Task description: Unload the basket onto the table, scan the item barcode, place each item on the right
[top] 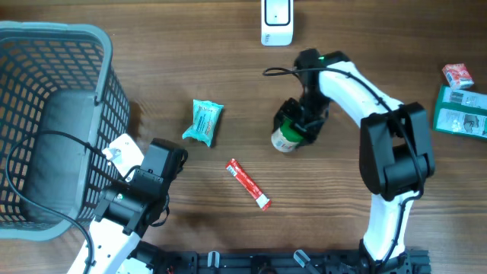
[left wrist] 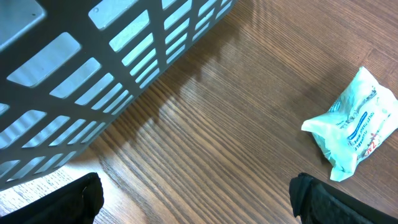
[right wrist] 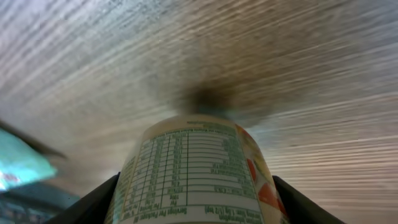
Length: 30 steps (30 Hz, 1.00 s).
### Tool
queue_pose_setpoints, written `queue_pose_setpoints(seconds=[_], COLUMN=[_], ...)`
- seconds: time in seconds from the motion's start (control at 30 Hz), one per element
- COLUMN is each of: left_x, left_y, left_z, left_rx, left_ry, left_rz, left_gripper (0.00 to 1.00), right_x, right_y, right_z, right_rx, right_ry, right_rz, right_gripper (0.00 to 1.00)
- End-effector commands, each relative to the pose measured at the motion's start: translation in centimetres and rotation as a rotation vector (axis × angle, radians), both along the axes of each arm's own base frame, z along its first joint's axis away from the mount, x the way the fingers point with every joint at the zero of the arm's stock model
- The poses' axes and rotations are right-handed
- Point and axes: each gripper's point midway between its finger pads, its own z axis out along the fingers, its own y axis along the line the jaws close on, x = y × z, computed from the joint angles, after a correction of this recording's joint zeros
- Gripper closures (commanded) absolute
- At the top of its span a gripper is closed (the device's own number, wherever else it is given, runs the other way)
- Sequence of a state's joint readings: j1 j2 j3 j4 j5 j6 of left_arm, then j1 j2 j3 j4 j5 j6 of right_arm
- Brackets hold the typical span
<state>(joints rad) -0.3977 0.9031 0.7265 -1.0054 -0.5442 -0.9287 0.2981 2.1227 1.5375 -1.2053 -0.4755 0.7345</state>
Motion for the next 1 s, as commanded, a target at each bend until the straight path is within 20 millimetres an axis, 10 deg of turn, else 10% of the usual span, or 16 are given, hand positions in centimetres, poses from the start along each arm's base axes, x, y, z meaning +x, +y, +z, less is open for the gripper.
queue_pose_setpoints(seconds=[0.0,0.5,0.97], left_x=[-0.1,-0.1,-0.1], left_y=[0.2,0.2,0.2], left_z=[0.0,0.0,0.0], left_rx=[0.005,0.005,0.005], left_ry=[0.0,0.0,0.0], left_rz=[-0.001,-0.001,-0.001], left_gripper=[0.0,0.0,0.0], right_x=[-1.3,-10.5,-8.6], right_y=[0.5,5.5,6.8], right_z=[2.3,3.8,3.8], right_rx=[0.162,0.343,0.288], right_ry=[-0.031,0.159,0.019], right_rz=[0.162,0.435,0.415], right_gripper=[0.36,0.41,0.4])
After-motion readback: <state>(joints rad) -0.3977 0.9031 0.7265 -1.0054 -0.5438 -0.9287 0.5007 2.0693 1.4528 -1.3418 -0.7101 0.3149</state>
